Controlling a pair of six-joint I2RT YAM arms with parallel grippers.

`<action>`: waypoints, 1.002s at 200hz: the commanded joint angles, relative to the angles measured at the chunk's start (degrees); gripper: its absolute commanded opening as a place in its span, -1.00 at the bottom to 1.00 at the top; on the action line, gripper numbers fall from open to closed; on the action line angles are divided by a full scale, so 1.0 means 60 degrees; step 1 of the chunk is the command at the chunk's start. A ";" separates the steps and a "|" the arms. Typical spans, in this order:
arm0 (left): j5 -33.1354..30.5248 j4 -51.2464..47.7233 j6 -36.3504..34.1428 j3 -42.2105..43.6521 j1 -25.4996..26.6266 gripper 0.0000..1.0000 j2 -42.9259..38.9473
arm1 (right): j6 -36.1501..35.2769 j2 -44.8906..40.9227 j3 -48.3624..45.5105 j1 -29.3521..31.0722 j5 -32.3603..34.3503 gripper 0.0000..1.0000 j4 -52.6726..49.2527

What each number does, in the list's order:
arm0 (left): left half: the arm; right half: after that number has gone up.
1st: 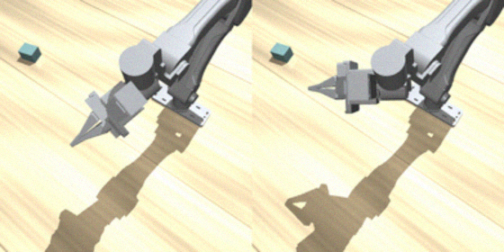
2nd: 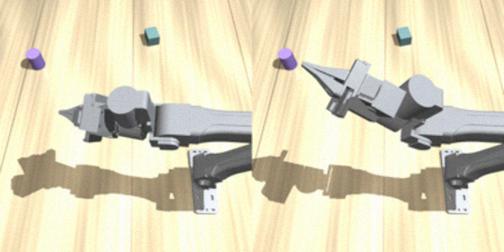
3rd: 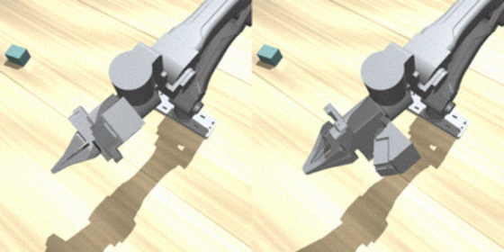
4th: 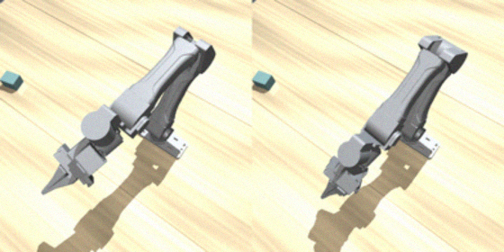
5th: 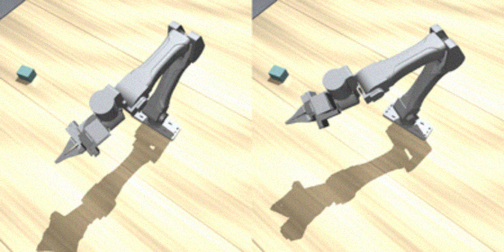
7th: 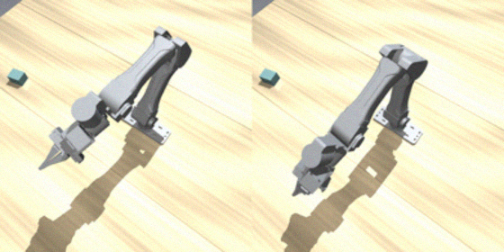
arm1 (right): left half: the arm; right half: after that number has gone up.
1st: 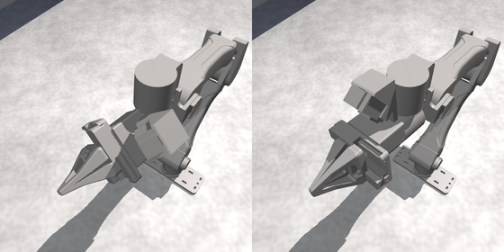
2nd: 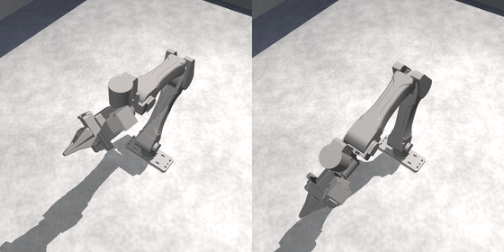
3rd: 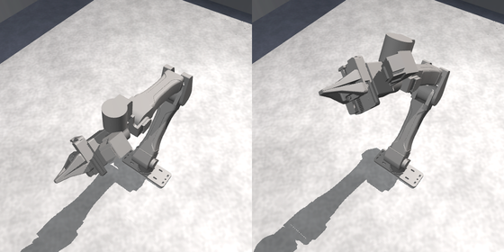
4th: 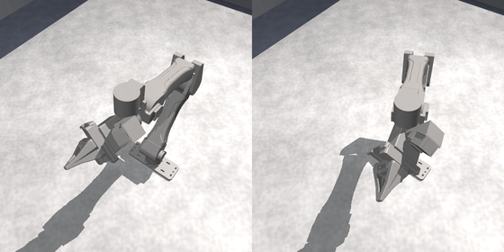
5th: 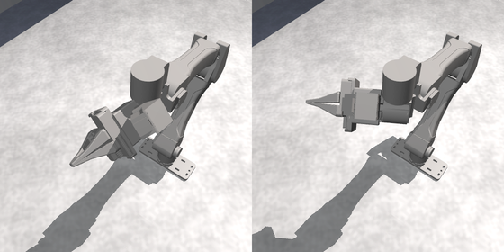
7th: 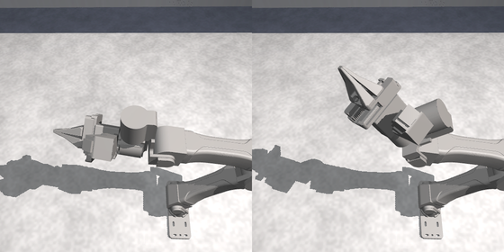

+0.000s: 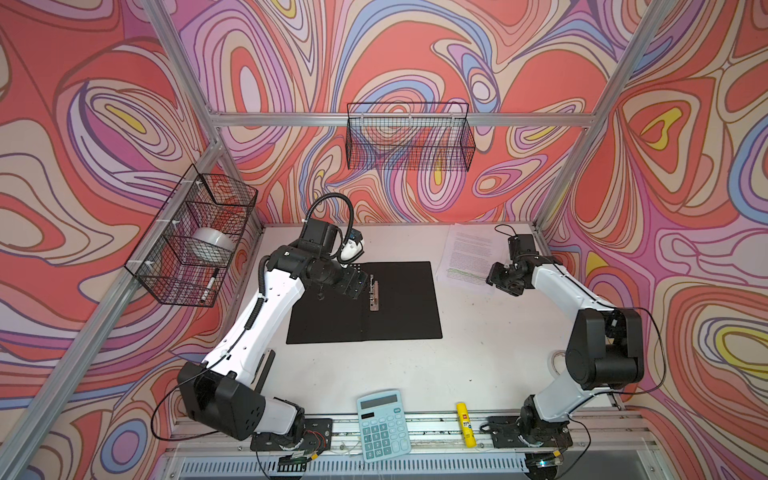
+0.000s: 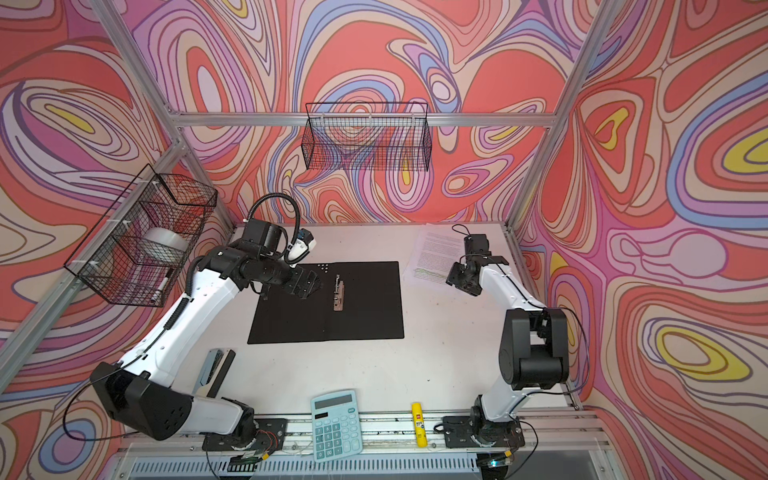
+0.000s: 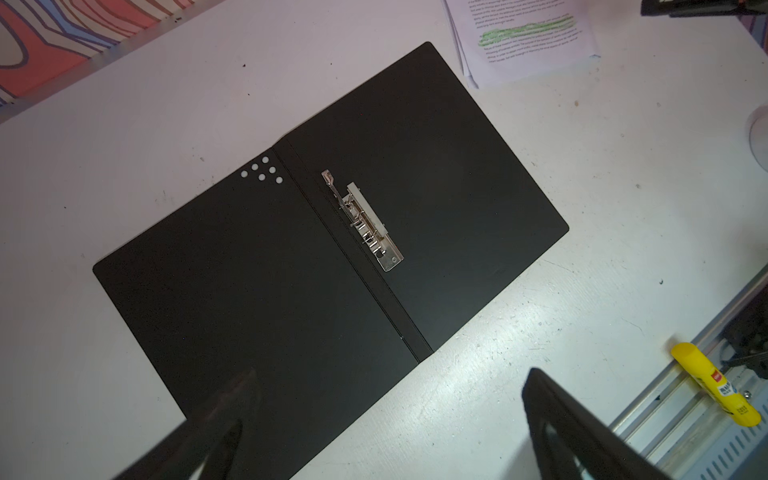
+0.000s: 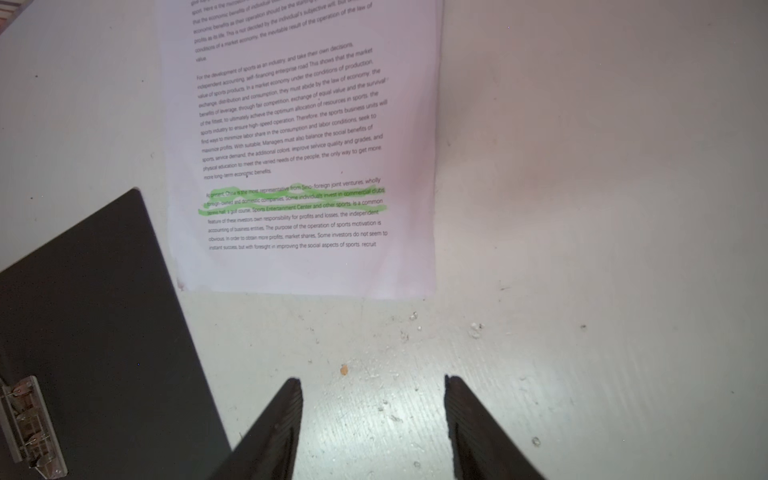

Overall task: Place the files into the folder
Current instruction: 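Move the right gripper to the highlighted paper stack while the left gripper withdraws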

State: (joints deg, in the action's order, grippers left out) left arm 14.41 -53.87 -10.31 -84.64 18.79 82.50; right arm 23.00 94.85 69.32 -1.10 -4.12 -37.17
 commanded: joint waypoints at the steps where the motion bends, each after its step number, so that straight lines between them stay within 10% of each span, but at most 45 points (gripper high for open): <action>1: -0.0224 -0.0280 -0.0318 -0.0322 0.0003 0.99 0.0204 | -0.0306 -0.0003 -0.0102 -0.0246 -0.0144 0.16 0.0042; 200: 0.1099 -0.0231 0.0860 -0.0737 0.0017 0.95 0.1102 | -0.0544 0.2085 0.1374 -0.0261 -0.0379 0.15 -0.1299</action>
State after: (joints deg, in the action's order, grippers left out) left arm 19.62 -53.39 -5.69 -85.73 18.79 86.61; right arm 21.21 105.89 75.88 -2.66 -5.80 -41.95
